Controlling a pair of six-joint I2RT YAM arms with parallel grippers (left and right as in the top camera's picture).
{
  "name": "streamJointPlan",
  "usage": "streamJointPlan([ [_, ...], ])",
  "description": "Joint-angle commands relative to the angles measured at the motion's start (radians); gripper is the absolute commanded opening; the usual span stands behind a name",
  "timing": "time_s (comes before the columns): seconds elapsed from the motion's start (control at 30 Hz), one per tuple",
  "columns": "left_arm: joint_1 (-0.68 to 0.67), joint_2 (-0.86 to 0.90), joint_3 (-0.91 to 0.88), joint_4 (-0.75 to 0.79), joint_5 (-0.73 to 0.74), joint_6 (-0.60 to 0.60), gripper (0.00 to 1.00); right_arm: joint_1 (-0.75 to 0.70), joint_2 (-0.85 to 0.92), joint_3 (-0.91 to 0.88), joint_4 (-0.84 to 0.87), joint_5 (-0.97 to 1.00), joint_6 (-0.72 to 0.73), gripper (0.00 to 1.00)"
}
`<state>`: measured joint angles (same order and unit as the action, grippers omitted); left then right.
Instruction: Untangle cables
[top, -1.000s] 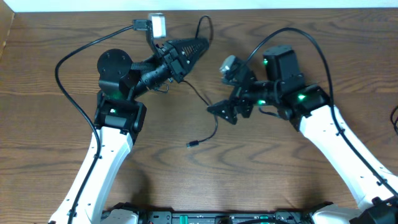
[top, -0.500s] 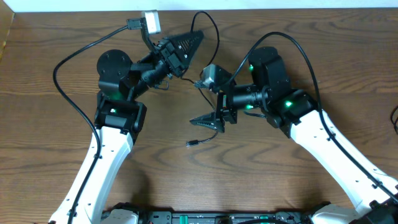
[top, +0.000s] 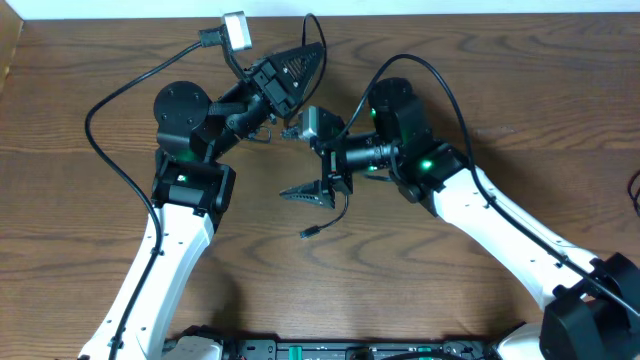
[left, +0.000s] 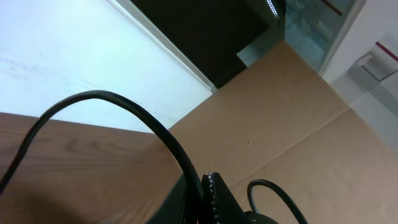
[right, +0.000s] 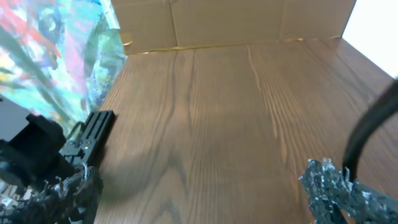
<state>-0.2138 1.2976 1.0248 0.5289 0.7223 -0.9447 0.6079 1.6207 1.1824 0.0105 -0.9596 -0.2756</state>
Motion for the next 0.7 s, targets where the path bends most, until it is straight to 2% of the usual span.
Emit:
streamJointPlan([
  [0.0,0.0,-0.04,0.002,0.011,-0.028,-0.011,0.09,0.006,0.001,-0.002,0.029,0.007,0.024,0.99],
  [0.37,0.006,-0.041,0.002,-0.012,-0.035,0.005,0.08,-0.029,0.0,-0.002,-0.089,0.073,0.004,0.99],
  [0.67,0.005,-0.041,0.002,-0.012,-0.034,-0.002,0.09,-0.034,0.001,-0.002,-0.054,0.176,-0.021,0.99],
])
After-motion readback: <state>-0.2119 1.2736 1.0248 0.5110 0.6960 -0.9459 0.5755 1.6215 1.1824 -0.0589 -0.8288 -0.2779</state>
